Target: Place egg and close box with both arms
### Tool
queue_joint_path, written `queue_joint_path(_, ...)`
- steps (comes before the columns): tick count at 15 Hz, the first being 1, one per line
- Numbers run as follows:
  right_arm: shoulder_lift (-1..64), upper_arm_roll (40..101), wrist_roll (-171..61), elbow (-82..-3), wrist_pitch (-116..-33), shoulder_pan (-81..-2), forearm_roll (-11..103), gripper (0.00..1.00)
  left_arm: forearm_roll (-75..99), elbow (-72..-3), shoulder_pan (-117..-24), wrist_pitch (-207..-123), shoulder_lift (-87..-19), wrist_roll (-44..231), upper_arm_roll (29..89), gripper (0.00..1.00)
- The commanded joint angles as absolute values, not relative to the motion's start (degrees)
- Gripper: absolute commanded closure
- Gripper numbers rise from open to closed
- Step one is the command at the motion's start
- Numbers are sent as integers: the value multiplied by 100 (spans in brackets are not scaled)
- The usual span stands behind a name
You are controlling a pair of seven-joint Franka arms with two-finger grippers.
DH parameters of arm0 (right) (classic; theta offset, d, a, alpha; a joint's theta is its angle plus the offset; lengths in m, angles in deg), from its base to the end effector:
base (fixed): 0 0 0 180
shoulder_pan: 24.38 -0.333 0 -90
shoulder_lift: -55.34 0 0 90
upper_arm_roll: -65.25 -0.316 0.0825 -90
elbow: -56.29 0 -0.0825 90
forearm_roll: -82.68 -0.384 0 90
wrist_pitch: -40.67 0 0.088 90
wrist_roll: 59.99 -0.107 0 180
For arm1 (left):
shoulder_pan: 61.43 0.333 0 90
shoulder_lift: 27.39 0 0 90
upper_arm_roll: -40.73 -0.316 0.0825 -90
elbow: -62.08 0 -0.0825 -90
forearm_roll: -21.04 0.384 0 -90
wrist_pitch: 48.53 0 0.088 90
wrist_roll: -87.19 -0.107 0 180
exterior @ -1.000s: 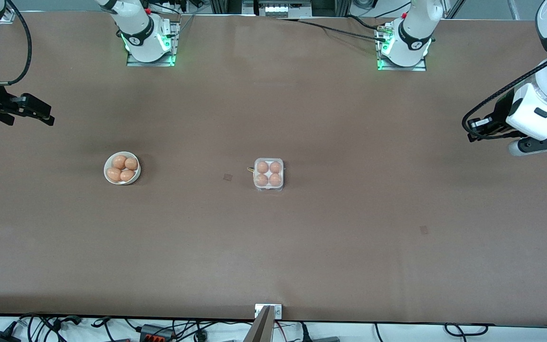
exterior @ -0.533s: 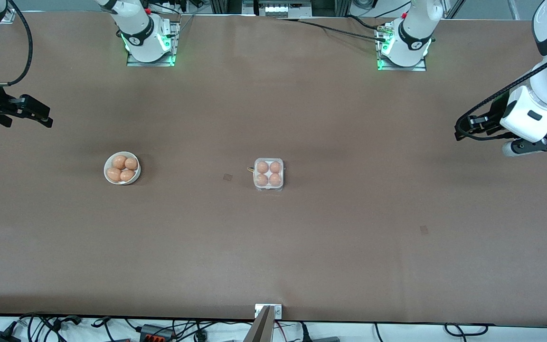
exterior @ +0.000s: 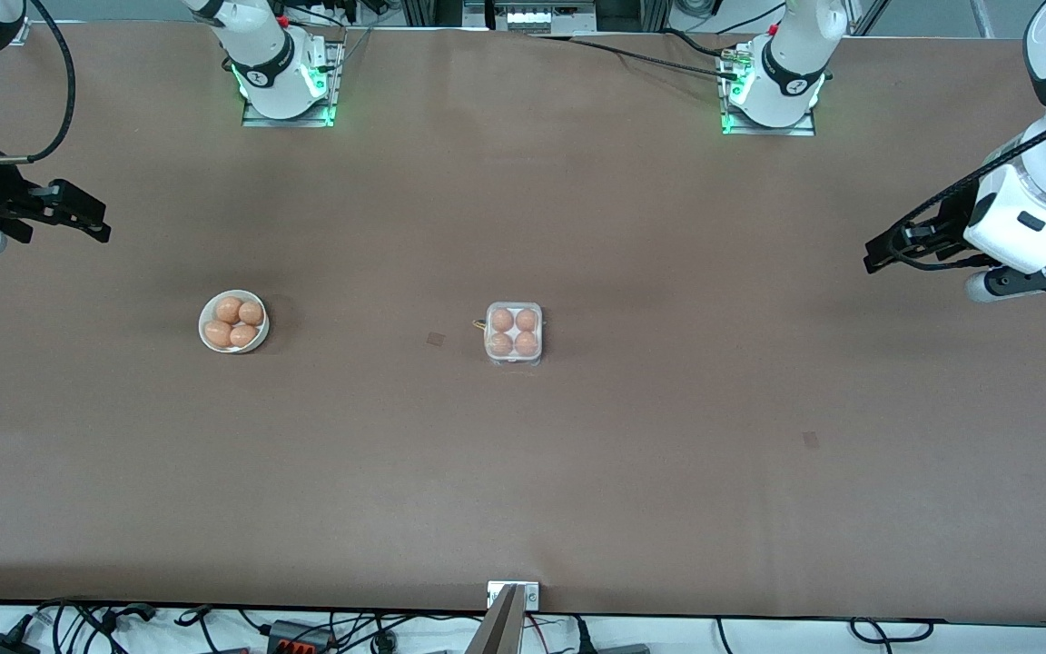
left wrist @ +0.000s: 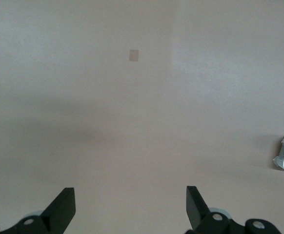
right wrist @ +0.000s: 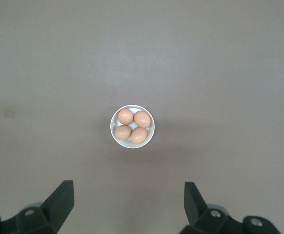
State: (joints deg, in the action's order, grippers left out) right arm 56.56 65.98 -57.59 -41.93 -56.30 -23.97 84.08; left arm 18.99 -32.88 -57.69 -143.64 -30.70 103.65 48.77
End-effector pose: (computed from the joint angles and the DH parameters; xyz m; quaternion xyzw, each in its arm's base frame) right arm 0.5547 -0.0134 0.5788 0.9999 0.0125 -0.0006 0.0120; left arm 0.5726 -0.0446 0.5588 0.9935 0.1079 -0.0308 0.0165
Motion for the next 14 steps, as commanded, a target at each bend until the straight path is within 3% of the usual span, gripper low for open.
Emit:
queue_joint_path(1, 5736, 6648, -5788, -4224, -5627, -2368, 8391, 0, 1840, -3188, -5695, -14266, -3116, 10293, 4943, 0)
queue_joint_path(14, 5727, 6622, -5718, -4224, -5575, -2341, 8417, 0, 1770, -2977, -5572, -14029, -3108, 10310, 4917, 0)
